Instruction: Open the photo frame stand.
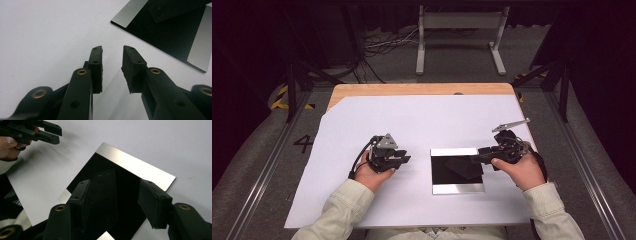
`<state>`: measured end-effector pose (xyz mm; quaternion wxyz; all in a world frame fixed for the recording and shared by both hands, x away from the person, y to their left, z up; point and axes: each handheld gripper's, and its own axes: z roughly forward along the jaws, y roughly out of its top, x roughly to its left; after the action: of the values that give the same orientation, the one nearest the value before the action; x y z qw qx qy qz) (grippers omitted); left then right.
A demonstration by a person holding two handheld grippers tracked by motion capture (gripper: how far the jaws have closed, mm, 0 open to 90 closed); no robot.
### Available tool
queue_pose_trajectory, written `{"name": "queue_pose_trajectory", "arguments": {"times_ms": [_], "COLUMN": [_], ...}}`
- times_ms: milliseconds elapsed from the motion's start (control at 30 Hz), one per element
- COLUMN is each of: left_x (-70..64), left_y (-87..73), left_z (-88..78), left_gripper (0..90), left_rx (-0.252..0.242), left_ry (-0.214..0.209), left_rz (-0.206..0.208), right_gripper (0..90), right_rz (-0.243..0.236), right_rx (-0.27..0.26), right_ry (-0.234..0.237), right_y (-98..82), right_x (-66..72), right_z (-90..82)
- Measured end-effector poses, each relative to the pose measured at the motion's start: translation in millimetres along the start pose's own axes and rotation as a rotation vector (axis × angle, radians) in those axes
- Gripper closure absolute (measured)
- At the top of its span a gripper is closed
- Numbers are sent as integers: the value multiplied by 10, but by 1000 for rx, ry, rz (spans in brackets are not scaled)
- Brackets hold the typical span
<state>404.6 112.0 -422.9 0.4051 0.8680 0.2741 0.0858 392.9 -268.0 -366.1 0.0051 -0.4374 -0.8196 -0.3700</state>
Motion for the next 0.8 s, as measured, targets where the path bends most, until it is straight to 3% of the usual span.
{"name": "queue_pose_trajectory", "arguments": {"times_ms": [600,800], "left_x": [-5,-5], "left_y": [2,1], "left_z": [-3,0], "left_gripper": [700,696], "left_rx": [0,-1], "left_ry": [4,7], "left_rz": [2,0], "right_gripper": [465,444], "right_rz": [49,74], "right_rx": [109,118], "right_ry": [85,101], "right_y": [-55,-67], "right_x": [15,-4], "right_z": [246,277]}}
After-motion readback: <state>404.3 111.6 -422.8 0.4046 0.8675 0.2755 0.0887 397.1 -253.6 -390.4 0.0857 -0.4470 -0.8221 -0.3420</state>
